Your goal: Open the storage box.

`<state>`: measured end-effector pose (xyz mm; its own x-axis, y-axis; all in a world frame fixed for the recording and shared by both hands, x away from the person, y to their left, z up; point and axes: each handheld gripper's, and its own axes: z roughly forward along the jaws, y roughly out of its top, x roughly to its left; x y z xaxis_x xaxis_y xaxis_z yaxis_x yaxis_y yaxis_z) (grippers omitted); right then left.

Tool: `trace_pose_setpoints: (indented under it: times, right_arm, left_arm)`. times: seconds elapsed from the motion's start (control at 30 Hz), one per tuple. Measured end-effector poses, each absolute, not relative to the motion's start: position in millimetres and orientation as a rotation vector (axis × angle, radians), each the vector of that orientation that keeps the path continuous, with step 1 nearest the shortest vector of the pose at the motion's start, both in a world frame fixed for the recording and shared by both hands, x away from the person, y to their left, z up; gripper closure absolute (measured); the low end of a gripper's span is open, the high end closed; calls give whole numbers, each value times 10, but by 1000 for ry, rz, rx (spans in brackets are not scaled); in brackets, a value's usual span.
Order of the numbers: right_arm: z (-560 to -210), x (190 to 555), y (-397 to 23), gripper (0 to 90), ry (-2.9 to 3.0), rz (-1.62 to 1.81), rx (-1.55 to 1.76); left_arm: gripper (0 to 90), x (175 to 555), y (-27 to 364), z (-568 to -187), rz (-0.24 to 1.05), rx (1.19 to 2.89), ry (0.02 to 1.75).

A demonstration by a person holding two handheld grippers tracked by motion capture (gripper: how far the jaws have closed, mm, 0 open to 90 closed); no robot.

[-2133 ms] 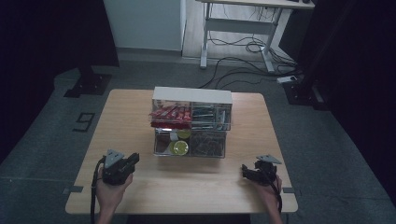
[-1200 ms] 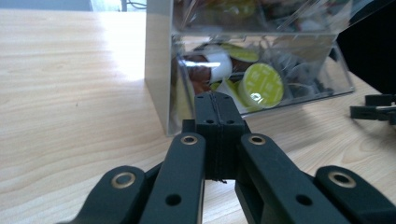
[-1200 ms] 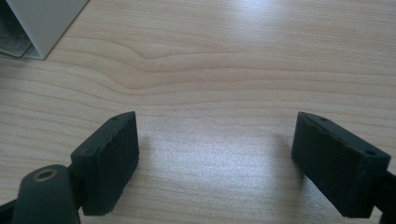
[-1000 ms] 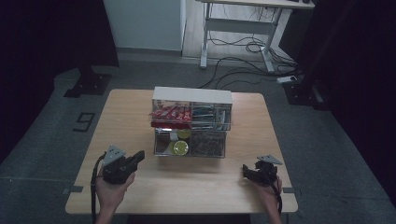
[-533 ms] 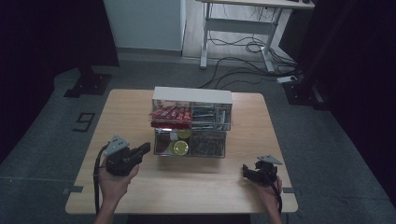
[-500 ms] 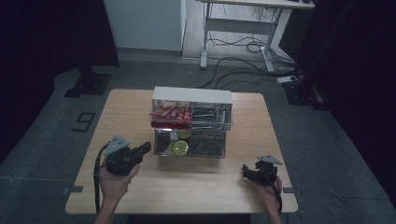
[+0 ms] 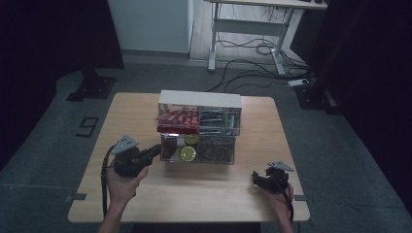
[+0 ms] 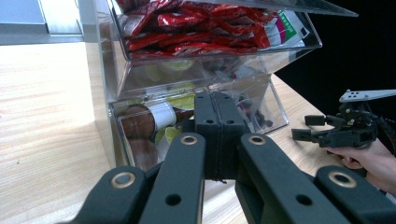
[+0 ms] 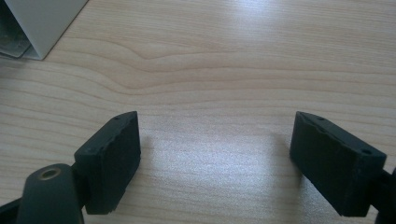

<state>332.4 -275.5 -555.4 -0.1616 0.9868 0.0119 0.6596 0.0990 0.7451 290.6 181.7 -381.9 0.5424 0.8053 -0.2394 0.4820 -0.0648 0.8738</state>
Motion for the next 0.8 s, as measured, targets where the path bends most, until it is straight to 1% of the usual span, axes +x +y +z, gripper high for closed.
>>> trace_pose_setpoints:
  times: [0.8]
  right_arm:
    - [-5553,3321,-2757,172,1876,852,1609]
  left_arm:
    - [900,3096,1631,-3672,360,1749,1054]
